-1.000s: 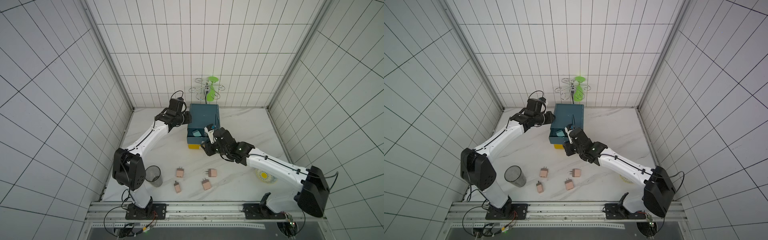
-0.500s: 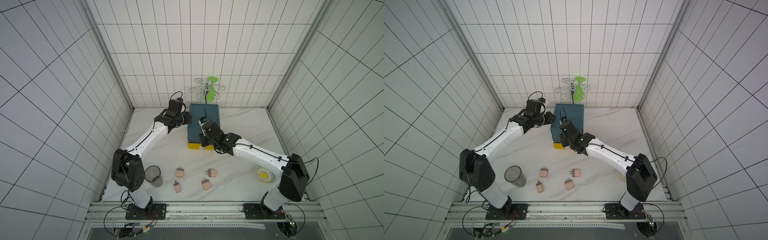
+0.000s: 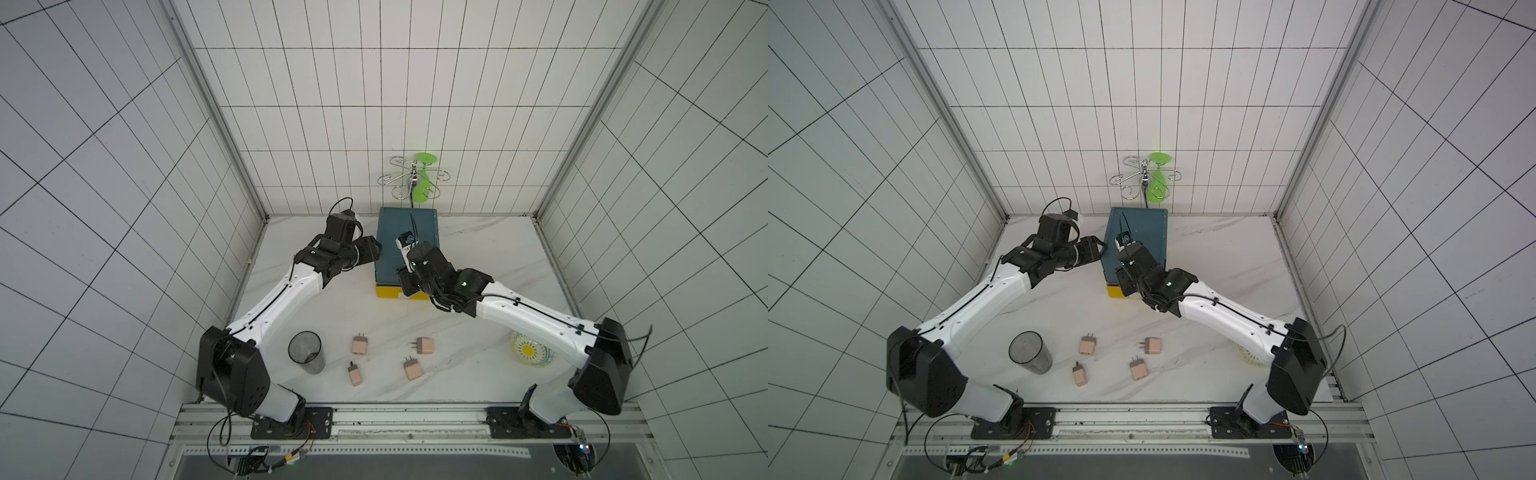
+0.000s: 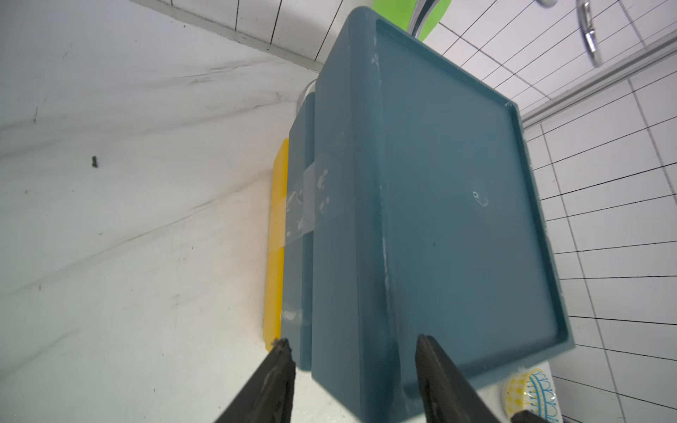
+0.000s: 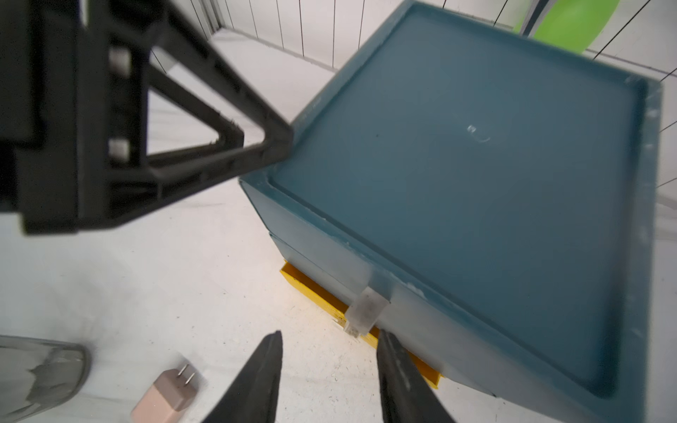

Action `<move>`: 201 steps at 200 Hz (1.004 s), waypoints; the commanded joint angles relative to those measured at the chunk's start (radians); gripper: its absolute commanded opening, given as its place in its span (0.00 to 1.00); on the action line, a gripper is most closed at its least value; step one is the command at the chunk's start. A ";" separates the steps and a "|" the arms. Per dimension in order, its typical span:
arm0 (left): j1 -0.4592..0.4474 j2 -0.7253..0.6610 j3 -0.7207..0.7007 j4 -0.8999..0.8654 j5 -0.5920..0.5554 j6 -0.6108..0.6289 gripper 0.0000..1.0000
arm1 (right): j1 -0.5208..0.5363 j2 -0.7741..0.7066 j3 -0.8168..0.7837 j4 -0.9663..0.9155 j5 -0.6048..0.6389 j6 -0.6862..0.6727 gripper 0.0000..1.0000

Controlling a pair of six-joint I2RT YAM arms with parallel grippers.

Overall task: Place the plugs into the drawer by color
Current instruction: Close the drawer in the storage box, then open the drawer in the storage box.

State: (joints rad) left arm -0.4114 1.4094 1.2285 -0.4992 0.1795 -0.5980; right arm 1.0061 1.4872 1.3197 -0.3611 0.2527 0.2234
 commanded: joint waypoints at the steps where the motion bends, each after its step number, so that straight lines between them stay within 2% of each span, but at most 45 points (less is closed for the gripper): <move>1: -0.003 -0.153 -0.164 0.223 0.050 -0.113 0.57 | -0.001 -0.111 -0.050 0.004 -0.059 0.031 0.49; 15: -0.003 -0.225 -0.323 0.438 0.151 -0.219 0.56 | -0.027 -0.165 -0.057 -0.025 -0.132 0.039 0.51; 27: -0.011 -0.265 -0.403 0.523 0.195 -0.293 0.56 | -0.059 -0.206 -0.057 -0.052 -0.146 0.053 0.52; 44: -0.054 -0.287 -0.495 0.603 0.182 -0.344 0.56 | -0.118 -0.241 -0.071 -0.062 -0.146 0.054 0.54; 69: -0.100 -0.261 -0.618 0.832 0.173 -0.434 0.55 | -0.233 -0.248 -0.076 -0.070 -0.193 0.071 0.57; 92: -0.168 -0.241 -0.646 0.865 0.071 -0.437 0.54 | -0.306 -0.228 -0.056 -0.070 -0.230 0.093 0.59; 116: -0.205 -0.203 -0.690 0.966 0.012 -0.482 0.53 | -0.381 -0.178 -0.017 -0.074 -0.290 0.105 0.56; 140: -0.212 -0.104 -0.745 1.136 -0.009 -0.559 0.51 | -0.436 -0.097 0.042 -0.100 -0.354 0.100 0.54; 174: -0.224 0.051 -0.753 1.323 0.003 -0.629 0.50 | -0.470 -0.021 0.075 -0.087 -0.451 0.088 0.54; 201: -0.243 0.145 -0.765 1.440 -0.011 -0.660 0.49 | -0.474 0.009 0.073 -0.078 -0.467 0.080 0.53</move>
State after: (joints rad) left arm -0.6388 1.4975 0.4751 0.7433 0.1905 -1.2083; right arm 0.5423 1.4826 1.3392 -0.4397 -0.1543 0.3107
